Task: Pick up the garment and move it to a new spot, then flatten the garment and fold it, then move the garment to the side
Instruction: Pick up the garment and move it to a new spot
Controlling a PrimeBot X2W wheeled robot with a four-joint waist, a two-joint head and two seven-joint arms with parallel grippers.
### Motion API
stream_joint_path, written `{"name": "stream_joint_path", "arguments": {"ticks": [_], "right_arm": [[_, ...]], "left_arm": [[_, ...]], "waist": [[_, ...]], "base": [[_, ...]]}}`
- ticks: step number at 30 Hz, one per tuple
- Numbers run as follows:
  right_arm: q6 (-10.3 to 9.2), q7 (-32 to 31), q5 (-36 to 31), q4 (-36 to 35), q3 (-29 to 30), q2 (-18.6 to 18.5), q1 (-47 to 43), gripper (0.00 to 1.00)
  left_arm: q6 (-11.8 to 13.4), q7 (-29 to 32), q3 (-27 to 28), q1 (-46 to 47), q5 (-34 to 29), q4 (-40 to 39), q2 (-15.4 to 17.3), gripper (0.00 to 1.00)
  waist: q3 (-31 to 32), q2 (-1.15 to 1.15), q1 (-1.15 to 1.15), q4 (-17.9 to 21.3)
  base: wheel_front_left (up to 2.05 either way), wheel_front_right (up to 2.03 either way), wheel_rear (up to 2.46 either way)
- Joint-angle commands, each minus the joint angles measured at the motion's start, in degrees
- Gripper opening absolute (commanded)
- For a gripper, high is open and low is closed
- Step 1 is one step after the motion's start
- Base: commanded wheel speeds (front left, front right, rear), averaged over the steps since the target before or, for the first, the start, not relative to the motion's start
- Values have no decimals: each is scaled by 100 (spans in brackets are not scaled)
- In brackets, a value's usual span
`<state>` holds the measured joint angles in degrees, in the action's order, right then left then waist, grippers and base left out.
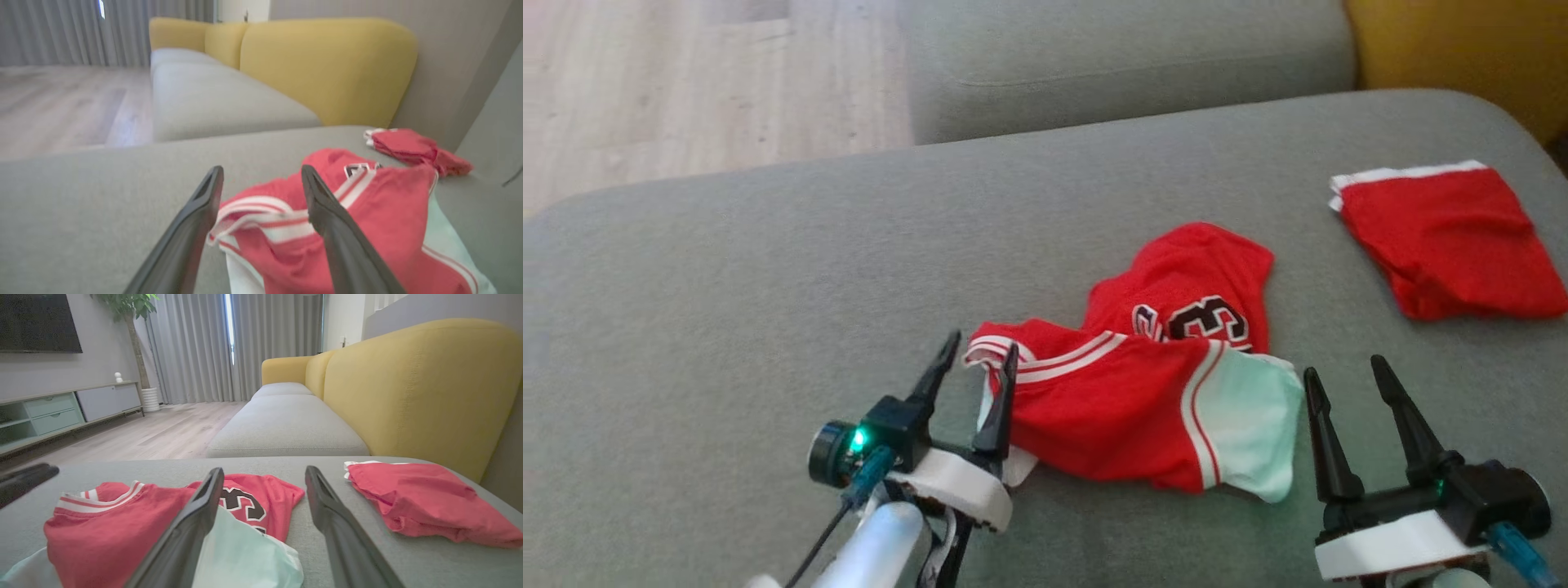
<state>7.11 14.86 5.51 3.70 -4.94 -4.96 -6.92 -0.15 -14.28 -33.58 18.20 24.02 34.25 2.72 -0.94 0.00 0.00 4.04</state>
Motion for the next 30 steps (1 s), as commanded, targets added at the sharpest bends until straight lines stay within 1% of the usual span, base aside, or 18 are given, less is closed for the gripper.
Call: {"name": "stream_joint_path", "arguments": {"ticks": [1,3,4,6,11,13,17,22,30], "right_arm": [[37,14,36,-131,-84,9,60,100],[37,14,52,-67,-50,34,58,100],[37,14,100,15,-6,64,44,100],[37,14,124,102,51,89,10,100],[37,14,164,235,193,136,-141,100],[37,14,167,240,209,148,-221,100],[37,14,139,243,237,162,-447,100],[37,14,136,226,257,172,-666,100],[37,14,142,186,375,185,-772,100]], "left_arm": [[167,-69,324,-6,-218,-526,30,100],[347,-70,551,-284,-468,-1084,55,100],[435,-70,748,-603,-719,-1615,103,100],[522,-71,985,-950,-915,-2082,134,100],[645,-71,1602,-1786,-1218,-2931,150,100],[621,-71,1801,-2097,-1344,-3207,168,100],[550,-71,2024,-2720,-1609,-3561,179,100],[519,-72,2178,-3210,-1791,-3733,133,100],[417,-72,2218,-3304,-1909,-3789,74,100]], "waist": [[82,0,0,-226],[143,0,0,-369],[240,0,0,-511],[340,0,0,-635],[547,0,0,-870],[618,0,0,-918],[762,0,0,-974],[875,0,0,-998],[902,0,0,-1075]], "base": [[0,0,0],[0,0,0],[0,0,0],[0,0,0],[0,0,0],[0,0,0],[0,0,0],[0,0,0],[0,0,0]]}}
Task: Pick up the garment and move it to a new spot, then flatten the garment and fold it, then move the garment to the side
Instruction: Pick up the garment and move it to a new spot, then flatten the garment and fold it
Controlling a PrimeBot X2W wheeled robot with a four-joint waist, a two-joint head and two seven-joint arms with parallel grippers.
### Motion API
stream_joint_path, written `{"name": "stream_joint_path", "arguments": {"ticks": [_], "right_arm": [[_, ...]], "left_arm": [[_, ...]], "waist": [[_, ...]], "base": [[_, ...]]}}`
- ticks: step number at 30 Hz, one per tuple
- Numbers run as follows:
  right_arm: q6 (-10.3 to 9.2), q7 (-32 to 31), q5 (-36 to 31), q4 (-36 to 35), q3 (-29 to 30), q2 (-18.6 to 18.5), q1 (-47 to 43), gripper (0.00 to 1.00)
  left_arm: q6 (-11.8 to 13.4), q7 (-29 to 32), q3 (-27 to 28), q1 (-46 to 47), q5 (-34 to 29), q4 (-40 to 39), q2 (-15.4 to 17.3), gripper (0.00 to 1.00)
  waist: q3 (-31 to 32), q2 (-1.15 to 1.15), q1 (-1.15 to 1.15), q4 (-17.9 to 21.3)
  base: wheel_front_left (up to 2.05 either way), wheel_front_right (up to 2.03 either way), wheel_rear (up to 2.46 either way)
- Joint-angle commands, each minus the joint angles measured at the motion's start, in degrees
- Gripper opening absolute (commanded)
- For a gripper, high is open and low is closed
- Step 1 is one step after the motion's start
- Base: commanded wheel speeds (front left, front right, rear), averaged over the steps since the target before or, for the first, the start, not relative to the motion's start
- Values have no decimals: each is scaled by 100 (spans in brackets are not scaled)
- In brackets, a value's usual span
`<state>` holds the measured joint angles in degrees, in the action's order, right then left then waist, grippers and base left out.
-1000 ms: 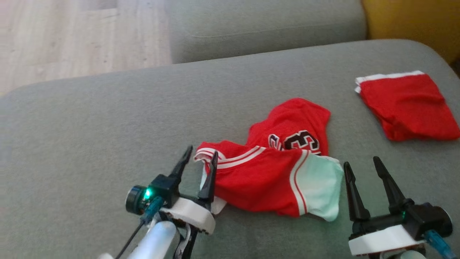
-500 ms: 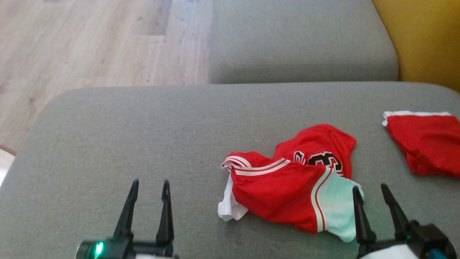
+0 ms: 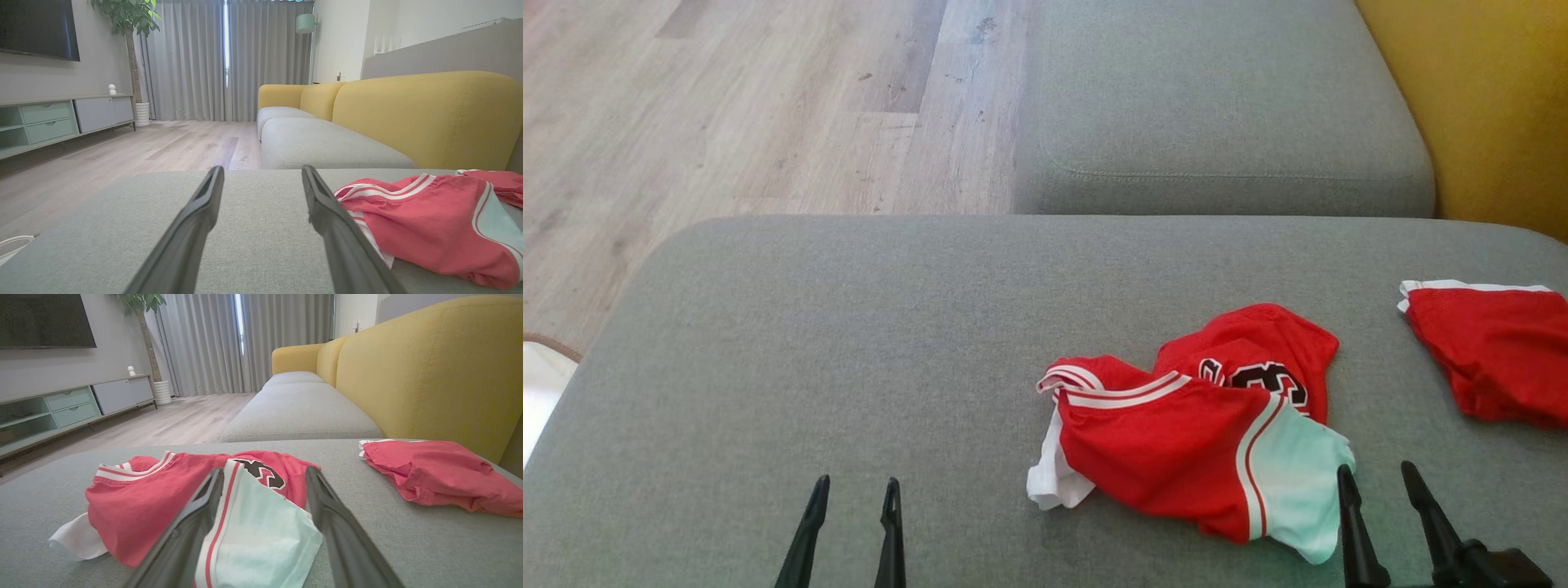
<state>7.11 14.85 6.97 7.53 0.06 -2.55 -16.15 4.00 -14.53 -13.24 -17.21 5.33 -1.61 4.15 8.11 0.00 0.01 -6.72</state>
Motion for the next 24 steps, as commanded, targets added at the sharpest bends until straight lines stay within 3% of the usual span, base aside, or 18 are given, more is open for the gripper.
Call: {"name": "stream_joint_path", "arguments": {"ticks": [1,24], "right_arm": [[37,15,-2,-199,-131,-54,154,100],[37,15,-19,-130,-265,-106,175,100]], "left_arm": [[-9,-47,197,236,-62,-199,-72,100],[-122,-47,258,187,-129,-70,-119,100]], "waist": [[-6,0,-1,1],[49,0,-1,66]], "base": [[0,0,0],[0,0,0]]}}
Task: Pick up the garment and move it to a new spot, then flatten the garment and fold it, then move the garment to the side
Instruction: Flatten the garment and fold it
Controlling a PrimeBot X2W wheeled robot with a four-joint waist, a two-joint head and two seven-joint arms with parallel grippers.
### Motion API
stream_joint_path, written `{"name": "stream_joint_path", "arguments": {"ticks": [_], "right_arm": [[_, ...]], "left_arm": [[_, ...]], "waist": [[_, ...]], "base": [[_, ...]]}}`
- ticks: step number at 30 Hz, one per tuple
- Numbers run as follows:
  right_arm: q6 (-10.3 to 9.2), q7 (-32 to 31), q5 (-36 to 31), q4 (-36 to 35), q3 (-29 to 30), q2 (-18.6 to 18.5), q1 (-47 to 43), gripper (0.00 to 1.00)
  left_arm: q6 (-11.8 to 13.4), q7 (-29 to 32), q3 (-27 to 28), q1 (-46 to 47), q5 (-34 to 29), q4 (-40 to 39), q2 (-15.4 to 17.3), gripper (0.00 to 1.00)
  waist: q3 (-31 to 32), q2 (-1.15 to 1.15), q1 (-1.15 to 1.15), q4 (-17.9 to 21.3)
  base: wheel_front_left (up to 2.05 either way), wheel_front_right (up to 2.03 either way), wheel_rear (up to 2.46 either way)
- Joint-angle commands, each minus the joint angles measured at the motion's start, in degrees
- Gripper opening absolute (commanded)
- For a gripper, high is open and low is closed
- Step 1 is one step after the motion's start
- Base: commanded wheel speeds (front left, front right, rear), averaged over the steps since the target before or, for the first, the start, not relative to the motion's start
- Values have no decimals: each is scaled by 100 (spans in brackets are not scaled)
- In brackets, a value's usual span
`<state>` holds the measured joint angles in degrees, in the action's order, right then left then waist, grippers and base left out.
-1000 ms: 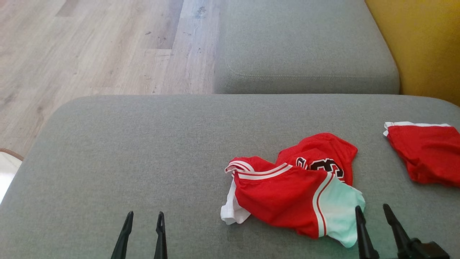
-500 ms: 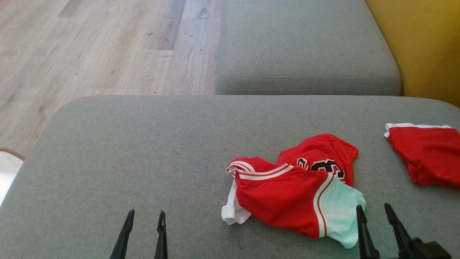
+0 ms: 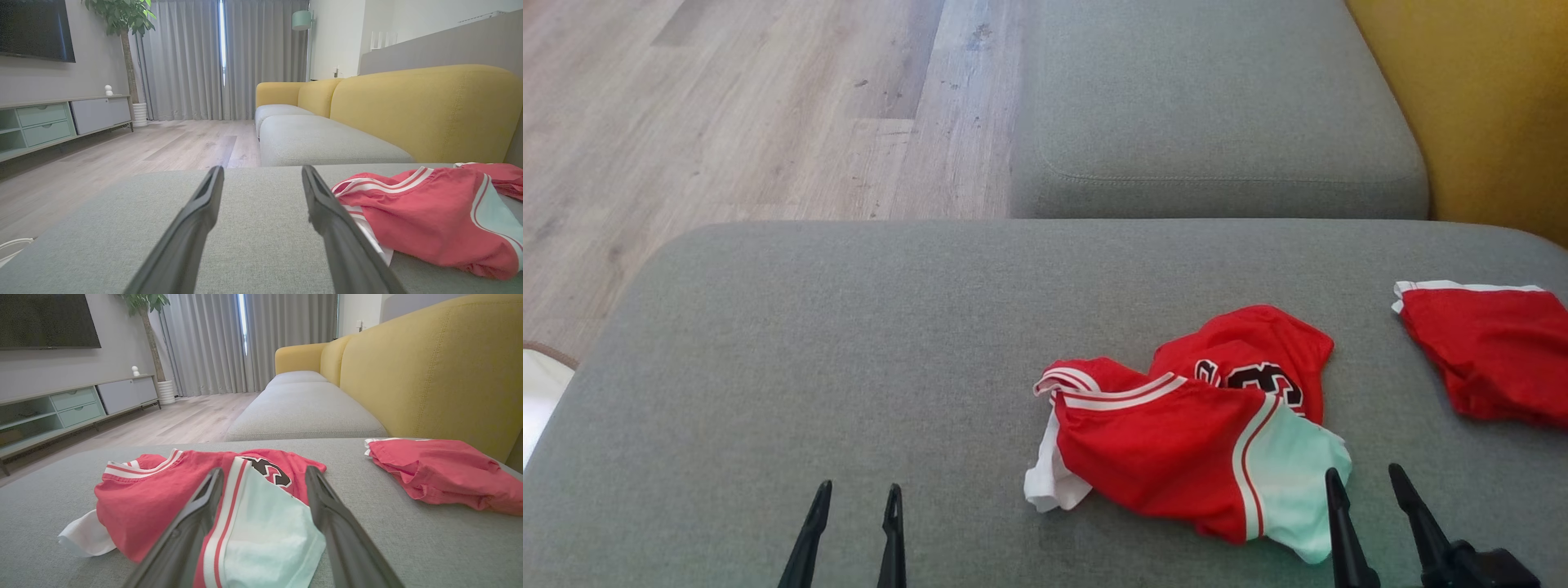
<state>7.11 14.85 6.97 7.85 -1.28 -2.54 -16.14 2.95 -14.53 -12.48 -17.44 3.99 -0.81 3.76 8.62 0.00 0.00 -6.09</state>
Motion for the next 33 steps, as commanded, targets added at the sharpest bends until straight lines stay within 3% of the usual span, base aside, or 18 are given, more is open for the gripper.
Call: {"name": "stream_joint_path", "arguments": {"ticks": [1,12,20,25,33], "right_arm": [[37,15,-19,-161,-133,-112,174,100],[37,15,-14,-208,-210,-208,195,100],[37,15,-21,-234,-333,-356,399,100],[37,15,-49,-252,-444,-424,541,100],[37,15,-54,-248,-577,-526,825,100]], "left_arm": [[-20,-47,171,215,4,-141,-82,100],[-46,-47,3,365,-16,-100,-87,100],[-365,-47,-669,1320,-153,334,-88,100],[-672,19,-1217,2492,-107,1199,-88,100],[-965,1069,-2234,4145,458,2545,-88,100]], "waist": [[-3,0,0,6],[-128,0,0,174],[-458,0,0,533],[-764,0,0,881],[-1312,0,0,1246]], "base": [[0,0,0],[0,0,0],[0,0,0],[0,0,0],[0,0,0]]}}
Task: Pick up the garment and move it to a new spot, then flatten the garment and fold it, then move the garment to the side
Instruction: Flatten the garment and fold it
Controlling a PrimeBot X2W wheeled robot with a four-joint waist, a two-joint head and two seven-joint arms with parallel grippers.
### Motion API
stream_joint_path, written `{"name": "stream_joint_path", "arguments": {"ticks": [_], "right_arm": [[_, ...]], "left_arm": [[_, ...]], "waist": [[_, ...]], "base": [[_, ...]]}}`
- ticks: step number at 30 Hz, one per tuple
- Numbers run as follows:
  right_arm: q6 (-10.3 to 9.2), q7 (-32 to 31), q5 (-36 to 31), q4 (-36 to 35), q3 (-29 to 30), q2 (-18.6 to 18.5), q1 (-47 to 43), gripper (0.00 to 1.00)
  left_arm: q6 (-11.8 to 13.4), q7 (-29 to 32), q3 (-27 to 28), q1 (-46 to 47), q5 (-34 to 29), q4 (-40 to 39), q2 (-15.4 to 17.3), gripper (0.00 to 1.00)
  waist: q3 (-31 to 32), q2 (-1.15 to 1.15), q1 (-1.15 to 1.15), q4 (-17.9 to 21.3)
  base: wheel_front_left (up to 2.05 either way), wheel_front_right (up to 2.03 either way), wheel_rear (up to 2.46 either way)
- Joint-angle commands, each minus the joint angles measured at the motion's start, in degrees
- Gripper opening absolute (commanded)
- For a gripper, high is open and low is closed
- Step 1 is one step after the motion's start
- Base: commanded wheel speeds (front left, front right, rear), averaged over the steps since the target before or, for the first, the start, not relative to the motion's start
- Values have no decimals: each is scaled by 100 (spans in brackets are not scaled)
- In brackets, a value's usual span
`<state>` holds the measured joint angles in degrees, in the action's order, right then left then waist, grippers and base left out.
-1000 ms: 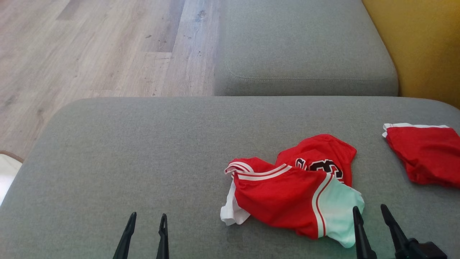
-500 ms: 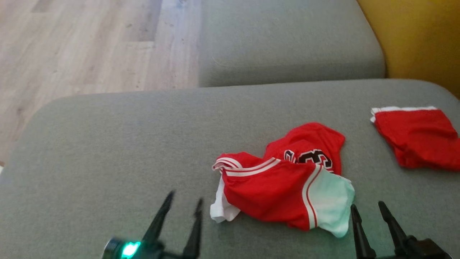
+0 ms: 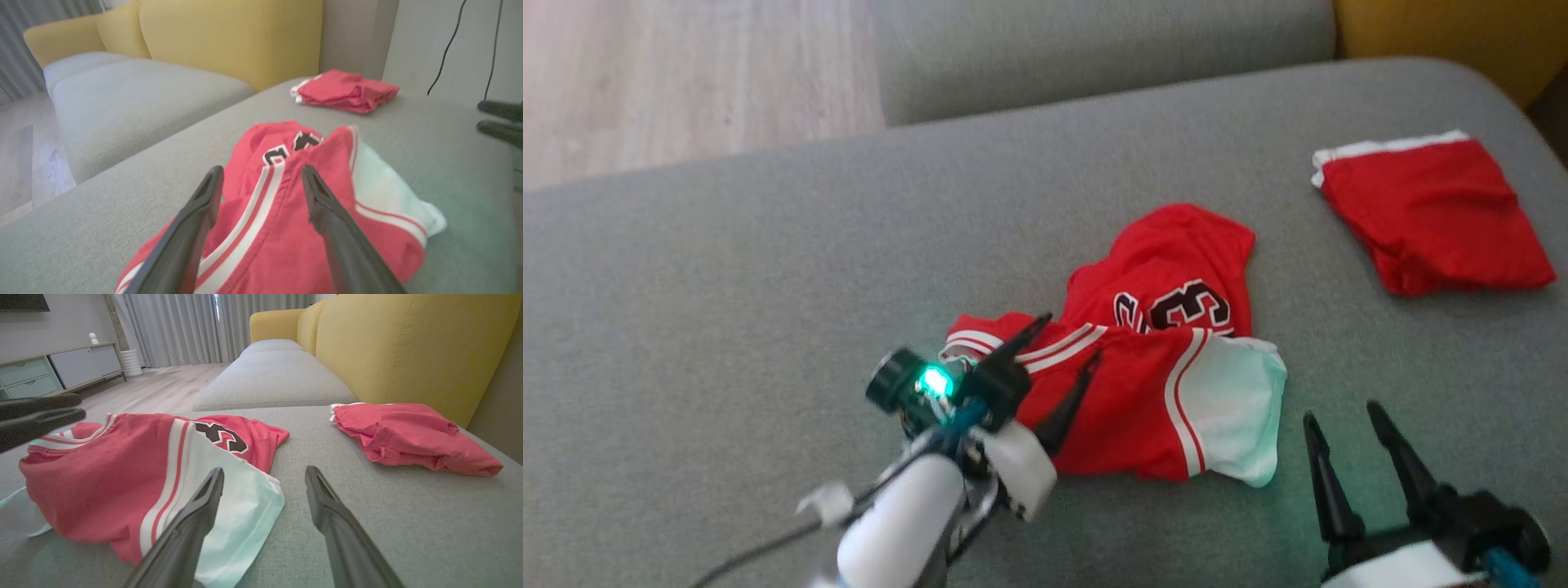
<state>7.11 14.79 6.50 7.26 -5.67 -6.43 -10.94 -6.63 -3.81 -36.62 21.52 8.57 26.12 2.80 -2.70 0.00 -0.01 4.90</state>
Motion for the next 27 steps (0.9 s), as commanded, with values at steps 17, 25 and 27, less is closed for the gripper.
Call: {"name": "stream_joint_path", "arguments": {"ticks": [17,25,27], "right_arm": [[37,21,2,-115,-152,-92,510,100],[37,21,19,-60,-193,-34,450,100],[37,21,25,-38,-234,-31,441,100]], "left_arm": [[-84,279,-1473,1406,927,1205,9,0],[-85,-123,-1994,2295,1382,784,35,0],[-85,-167,-2061,2797,1535,649,50,0]], "waist": [[-255,0,1,242],[56,0,1,326],[145,0,1,397]], "base": [[0,0,0],[0,0,0],[0,0,0]]}}
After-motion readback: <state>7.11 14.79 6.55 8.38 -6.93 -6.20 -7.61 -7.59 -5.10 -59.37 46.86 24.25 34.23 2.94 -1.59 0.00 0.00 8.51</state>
